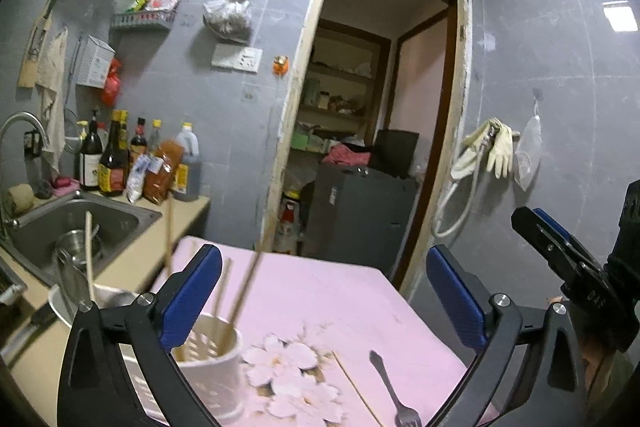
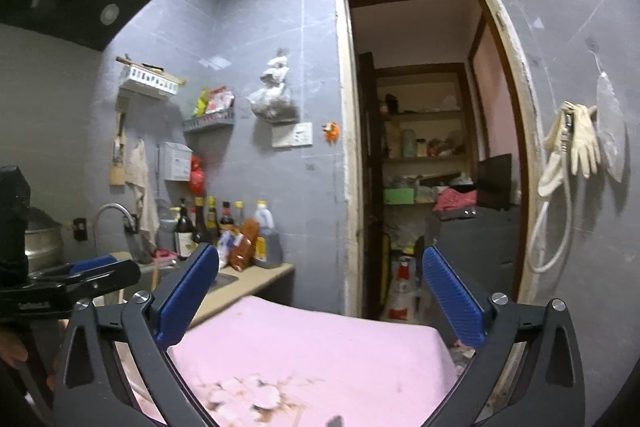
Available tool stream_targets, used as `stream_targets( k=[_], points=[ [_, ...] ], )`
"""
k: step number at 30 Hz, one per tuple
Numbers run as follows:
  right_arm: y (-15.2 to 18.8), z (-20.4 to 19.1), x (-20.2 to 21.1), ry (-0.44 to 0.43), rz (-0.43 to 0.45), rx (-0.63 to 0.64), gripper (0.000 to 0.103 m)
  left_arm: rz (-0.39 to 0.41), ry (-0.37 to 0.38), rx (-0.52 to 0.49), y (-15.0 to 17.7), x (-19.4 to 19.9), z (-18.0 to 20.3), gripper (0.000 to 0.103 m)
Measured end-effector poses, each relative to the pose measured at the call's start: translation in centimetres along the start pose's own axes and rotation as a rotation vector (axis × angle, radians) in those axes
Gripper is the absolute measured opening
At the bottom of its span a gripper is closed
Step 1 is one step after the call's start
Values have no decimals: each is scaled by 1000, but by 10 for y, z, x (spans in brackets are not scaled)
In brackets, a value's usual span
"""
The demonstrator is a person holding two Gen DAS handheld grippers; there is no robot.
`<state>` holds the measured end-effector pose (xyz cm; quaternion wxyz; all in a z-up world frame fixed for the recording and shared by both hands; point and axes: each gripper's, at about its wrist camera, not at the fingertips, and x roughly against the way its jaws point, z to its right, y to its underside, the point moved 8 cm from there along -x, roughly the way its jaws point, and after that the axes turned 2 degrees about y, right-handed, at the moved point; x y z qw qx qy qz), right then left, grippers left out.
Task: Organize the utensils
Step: 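Grasp the silver fork with the right tool while the left tool grasps the last chopstick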
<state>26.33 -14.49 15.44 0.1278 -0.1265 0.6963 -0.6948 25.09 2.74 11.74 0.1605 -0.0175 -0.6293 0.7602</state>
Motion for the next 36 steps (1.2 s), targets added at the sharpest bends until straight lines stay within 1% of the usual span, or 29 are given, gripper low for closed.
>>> stream_targets(
  k=[7, 12, 17, 21, 26, 31, 36],
  points=[
    [27, 20, 6, 24, -60, 15, 103, -46, -6, -14, 30, -13, 16, 100],
    [53, 30, 6, 35, -130, 34, 103, -128, -2, -18, 56, -24, 20, 100],
    [83, 38, 5, 29, -239, 42, 103, -239, 1, -46, 86, -36, 26, 100],
    [110, 37, 6, 25, -354, 63, 103, -331, -24, -64, 111, -48, 26, 100],
    [143, 32, 7, 5, -508, 63, 103, -432, -45, -63, 140, -59, 22, 100],
    [170, 20, 6, -46, -641, 65, 102, -523, -82, -47, 158, -68, 13, 100],
    [189, 6, 2, -93, -721, 101, 102, -583, -108, -11, 168, -72, 1, 100]
  ],
)
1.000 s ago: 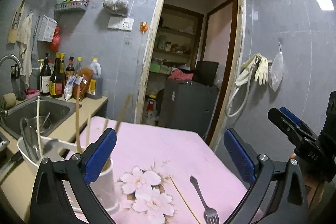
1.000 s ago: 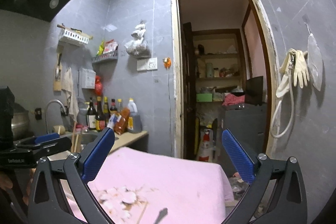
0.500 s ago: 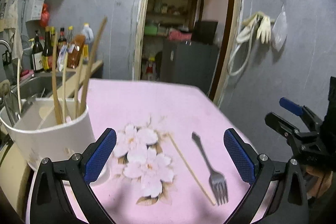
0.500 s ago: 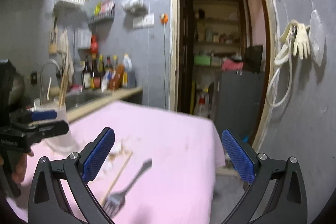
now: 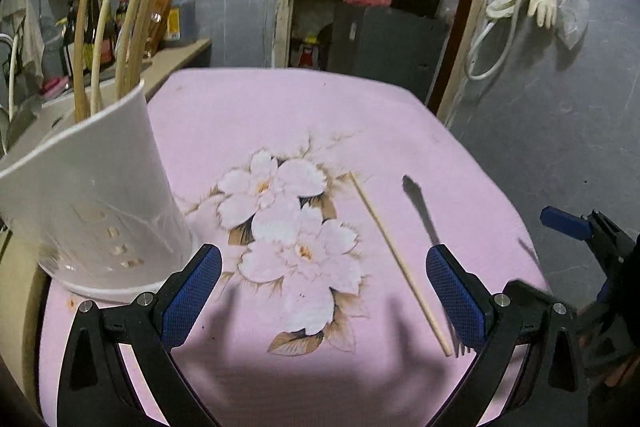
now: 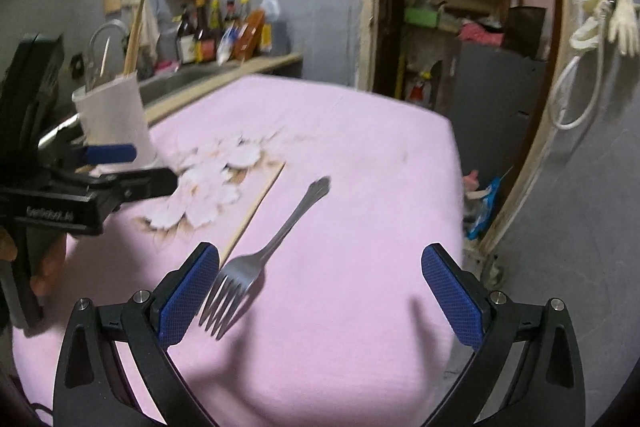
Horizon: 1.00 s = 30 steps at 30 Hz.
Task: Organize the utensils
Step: 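Grasp the silver fork with the right tool while the left tool grasps the last chopstick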
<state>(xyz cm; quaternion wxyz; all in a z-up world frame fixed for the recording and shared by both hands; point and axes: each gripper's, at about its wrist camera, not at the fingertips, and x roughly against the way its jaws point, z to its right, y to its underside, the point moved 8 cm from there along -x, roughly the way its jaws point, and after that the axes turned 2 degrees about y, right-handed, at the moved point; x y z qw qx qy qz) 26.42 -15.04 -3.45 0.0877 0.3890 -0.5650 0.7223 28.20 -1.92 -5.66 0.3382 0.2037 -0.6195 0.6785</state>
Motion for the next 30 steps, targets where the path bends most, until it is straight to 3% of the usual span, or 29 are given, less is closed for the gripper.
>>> stream_targets(
  k=[13, 21, 23, 30],
  points=[
    [14, -19, -42, 14, -153, 84, 99, -56, -3, 41, 8, -13, -13, 100],
    [14, 16, -31, 108, -150, 72, 93, -82, 64, -10, 5, -19, 1, 98],
    [15, 25, -26, 111, -143, 52, 90, -96, 86, -26, 4, -22, 7, 93],
    [8, 32, -22, 70, -134, 21, 72, -216, 154, -13, -5, -56, 20, 53]
  ],
)
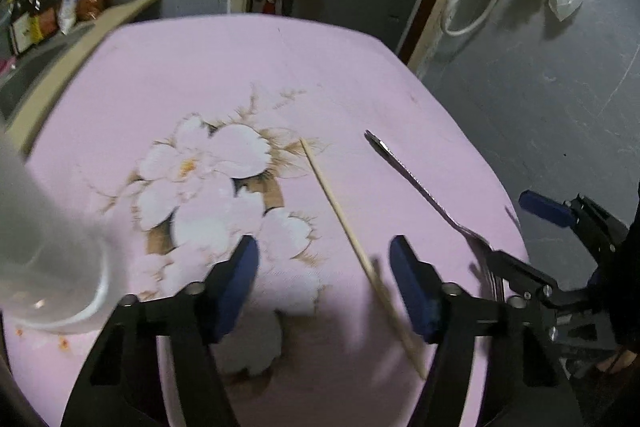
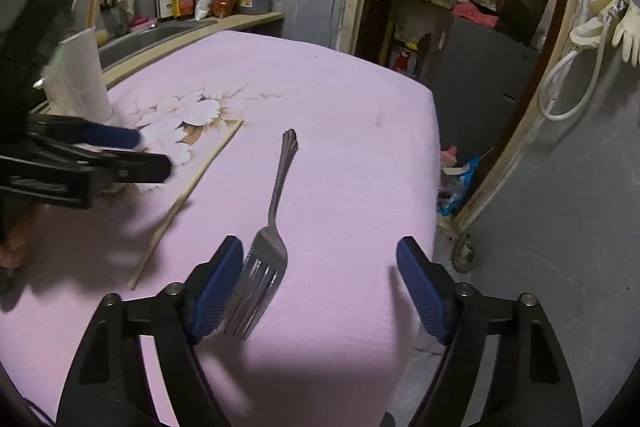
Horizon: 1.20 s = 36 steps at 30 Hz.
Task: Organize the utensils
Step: 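Grasp the silver fork with the right tool while the left tool grasps the last chopstick, then lift the fork with the right tool while the left tool lifts the chopstick toward the holder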
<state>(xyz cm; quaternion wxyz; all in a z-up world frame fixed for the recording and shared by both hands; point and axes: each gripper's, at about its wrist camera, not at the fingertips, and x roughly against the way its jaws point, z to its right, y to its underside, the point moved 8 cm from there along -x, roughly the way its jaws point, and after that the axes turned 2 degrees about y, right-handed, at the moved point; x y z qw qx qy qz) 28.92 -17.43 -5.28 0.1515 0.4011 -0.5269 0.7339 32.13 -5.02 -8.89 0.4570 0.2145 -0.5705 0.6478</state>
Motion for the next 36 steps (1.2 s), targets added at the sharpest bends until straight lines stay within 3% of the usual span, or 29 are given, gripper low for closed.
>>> stream_targets(
  k=[4, 9, 13, 24, 33, 36],
  points=[
    [-1, -6, -6, -54, -23, -13, 62, -56, 28, 22, -10, -16, -3, 35],
    [-5, -9, -13, -92, -40, -29, 54, -99, 41, 34, -28, -29, -5, 25],
    [-10, -11, -23, -117, -62, -42, 47, -145, 44, 38, -41, -38, -4, 7],
    [-30, -17, -52, -139, -119, -86, 29, -163, 34, -12, -28, -27, -7, 3],
    [-44, -26, -73, -149, -205, -97, 29, -169, 9, -39, -14, -18, -5, 3],
    [-44, -25, -74, -199, -248, -139, 18, -167, 0, -35, -13, -16, -1, 3]
  ],
)
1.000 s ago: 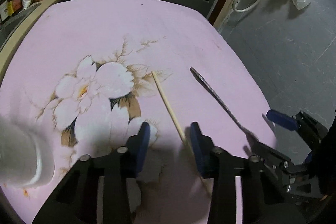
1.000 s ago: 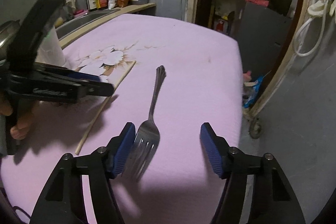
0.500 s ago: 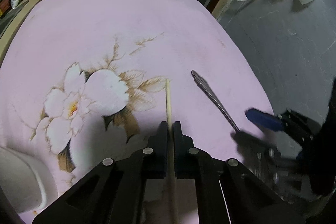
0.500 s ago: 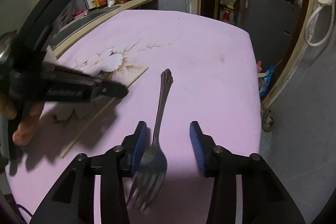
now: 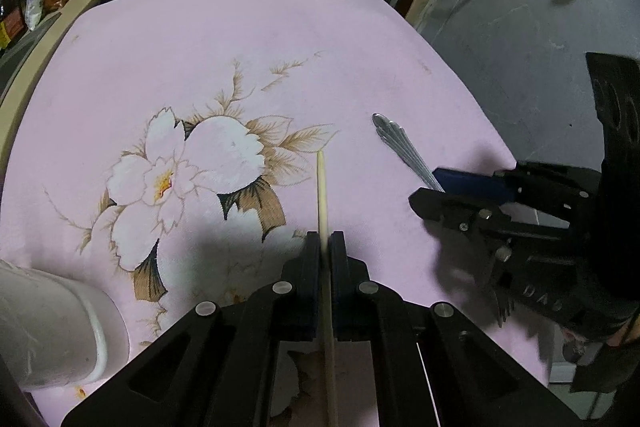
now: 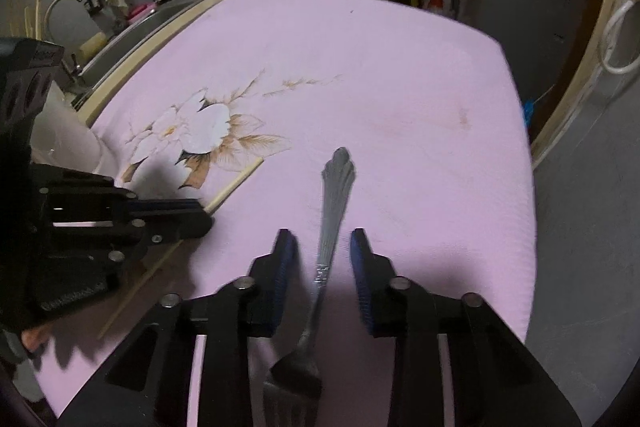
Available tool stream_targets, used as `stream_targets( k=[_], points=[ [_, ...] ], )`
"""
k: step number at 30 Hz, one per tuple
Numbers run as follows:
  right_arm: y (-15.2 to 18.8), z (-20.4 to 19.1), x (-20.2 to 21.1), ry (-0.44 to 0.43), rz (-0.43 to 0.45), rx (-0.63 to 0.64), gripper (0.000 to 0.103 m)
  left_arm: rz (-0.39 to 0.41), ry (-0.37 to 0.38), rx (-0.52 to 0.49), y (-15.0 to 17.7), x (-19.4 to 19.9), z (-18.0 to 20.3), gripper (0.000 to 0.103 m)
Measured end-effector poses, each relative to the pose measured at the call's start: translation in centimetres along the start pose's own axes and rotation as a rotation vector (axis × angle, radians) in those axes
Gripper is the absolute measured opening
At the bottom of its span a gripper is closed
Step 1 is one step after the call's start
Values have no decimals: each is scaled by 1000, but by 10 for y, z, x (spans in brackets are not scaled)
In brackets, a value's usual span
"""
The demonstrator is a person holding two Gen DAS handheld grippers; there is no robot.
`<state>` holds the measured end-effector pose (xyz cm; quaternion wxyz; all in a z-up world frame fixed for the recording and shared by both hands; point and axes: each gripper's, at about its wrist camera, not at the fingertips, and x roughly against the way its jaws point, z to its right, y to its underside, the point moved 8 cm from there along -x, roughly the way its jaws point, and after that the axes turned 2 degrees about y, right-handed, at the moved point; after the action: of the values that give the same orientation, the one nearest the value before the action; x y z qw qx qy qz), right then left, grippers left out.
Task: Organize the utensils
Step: 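Lift the fork with the right tool while the left tool lifts the chopstick toward the holder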
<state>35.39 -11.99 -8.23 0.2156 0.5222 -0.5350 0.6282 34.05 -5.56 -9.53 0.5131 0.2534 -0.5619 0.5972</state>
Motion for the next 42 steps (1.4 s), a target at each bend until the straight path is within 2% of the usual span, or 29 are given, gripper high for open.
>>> stream_targets(
  k=[2, 5, 8, 12, 16, 19, 24, 29, 37, 42],
  points=[
    [0, 2, 2, -33, -19, -38, 6, 12, 6, 12, 1, 2, 1, 2],
    [3, 2, 8, -33, 12, -50, 5, 62, -2, 10, 3, 9, 3, 2],
    [10, -1, 21, -26, 101, -47, 5, 140, 17, 9, 10, 27, 2, 2],
    [21, -13, 58, -4, 302, -14, 5, 317, 24, -15, 20, 60, 4, 2],
    [32, -28, 94, 75, 514, 50, 5, 474, -9, -36, 24, 85, 9, 2],
    [38, -45, 110, 134, 630, 88, 4, 563, -31, -47, 22, 98, 13, 2],
    [45, -56, 128, 192, 755, 116, 4, 691, -52, -59, 20, 121, 21, 2],
    [38, -64, 144, 226, 831, 136, 1, 747, -45, -41, 22, 136, 18, 2],
    [31, -71, 147, 222, 835, 139, 0, 771, -32, -40, 23, 150, 17, 2],
    [32, -76, 162, 224, 868, 148, 0, 806, -20, -41, 22, 160, 19, 2]
  ],
)
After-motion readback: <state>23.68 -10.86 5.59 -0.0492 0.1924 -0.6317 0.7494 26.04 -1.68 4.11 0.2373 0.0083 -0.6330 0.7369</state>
